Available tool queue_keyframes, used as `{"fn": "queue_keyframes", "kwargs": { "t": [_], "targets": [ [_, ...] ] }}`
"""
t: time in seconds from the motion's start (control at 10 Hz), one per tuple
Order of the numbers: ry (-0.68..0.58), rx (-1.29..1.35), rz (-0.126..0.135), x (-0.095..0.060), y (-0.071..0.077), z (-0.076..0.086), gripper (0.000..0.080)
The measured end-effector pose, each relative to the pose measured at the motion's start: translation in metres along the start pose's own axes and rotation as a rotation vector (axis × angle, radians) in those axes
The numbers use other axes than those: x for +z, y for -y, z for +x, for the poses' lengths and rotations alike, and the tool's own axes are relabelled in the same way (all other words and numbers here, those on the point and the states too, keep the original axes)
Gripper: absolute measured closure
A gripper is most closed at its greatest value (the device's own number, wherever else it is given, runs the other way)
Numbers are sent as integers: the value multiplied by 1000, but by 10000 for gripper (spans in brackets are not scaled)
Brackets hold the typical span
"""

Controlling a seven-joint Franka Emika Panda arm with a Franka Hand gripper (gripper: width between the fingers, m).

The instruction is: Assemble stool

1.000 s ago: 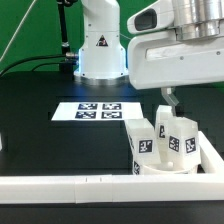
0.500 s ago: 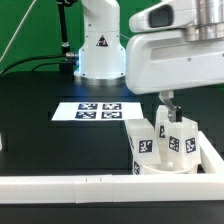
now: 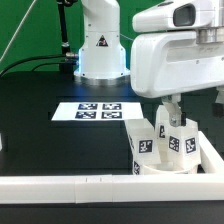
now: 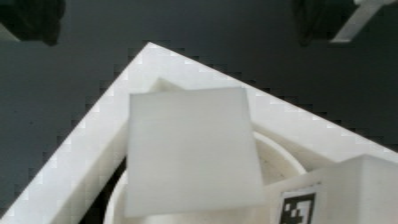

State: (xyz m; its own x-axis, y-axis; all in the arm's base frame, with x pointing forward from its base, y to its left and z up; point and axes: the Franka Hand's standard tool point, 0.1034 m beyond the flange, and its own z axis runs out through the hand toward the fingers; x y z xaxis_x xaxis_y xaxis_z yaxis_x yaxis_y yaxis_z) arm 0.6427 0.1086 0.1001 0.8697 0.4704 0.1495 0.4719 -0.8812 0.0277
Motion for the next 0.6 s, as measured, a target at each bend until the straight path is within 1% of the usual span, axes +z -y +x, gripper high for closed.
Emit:
{"fn": "queue_keyframes", "kwargs": {
  "t": [0.1, 0.3, 0.6],
  "targets": [
    [47, 29, 11, 7, 1, -9, 150],
    [76, 84, 16, 17, 3, -16, 150],
    [88, 99, 20, 19, 4, -19, 150]
  ]
}}
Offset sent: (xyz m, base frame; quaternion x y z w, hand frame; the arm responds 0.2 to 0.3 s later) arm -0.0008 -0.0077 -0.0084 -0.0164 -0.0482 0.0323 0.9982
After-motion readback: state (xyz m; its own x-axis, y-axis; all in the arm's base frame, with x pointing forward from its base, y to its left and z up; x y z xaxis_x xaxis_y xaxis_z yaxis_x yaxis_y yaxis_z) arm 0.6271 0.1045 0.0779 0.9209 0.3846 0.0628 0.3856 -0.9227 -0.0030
